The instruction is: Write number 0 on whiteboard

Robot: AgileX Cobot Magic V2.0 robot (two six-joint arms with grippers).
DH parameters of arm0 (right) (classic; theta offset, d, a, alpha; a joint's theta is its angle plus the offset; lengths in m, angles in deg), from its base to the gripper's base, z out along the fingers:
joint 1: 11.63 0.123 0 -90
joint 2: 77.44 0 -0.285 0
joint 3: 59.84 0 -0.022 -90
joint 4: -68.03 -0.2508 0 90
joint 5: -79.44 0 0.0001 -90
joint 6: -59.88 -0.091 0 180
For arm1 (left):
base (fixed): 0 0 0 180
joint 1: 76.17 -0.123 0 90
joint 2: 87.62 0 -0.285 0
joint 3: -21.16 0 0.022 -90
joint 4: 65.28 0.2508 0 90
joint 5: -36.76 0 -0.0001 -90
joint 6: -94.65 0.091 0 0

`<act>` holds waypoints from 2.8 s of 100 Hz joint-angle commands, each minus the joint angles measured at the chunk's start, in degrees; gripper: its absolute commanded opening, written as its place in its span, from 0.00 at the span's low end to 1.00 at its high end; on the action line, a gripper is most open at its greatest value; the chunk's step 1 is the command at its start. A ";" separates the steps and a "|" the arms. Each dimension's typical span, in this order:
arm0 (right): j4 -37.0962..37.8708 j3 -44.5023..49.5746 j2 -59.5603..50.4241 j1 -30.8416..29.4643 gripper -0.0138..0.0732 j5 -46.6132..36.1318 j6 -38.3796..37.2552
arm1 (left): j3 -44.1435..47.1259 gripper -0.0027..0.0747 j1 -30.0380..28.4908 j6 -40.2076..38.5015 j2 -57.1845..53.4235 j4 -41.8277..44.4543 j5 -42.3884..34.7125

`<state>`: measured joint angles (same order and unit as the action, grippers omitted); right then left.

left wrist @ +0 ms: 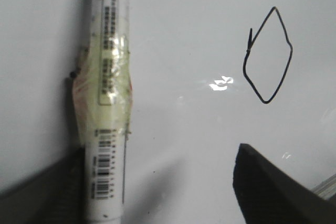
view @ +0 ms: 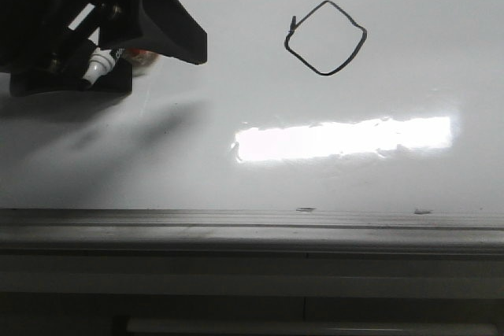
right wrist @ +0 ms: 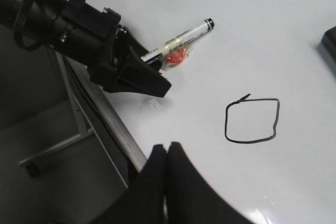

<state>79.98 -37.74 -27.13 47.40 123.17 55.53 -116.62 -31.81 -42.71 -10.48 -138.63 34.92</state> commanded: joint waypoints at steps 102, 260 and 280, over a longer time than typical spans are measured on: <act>8.23 8.39 -1.45 -0.34 0.08 -22.02 -0.68 | 0.59 0.01 -0.93 12.46 -31.09 5.11 6.31; 8.23 8.39 -1.45 -0.34 0.08 -22.01 -0.68 | 37.00 0.01 -42.12 -36.42 -71.22 61.56 19.80; 8.23 8.39 -1.45 -0.34 0.08 -22.01 -0.68 | 37.00 0.01 -42.12 -36.42 -71.22 61.56 19.80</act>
<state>87.05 -27.81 -28.24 47.40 105.38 54.94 -81.39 -73.80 -78.52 -80.06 -76.72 56.42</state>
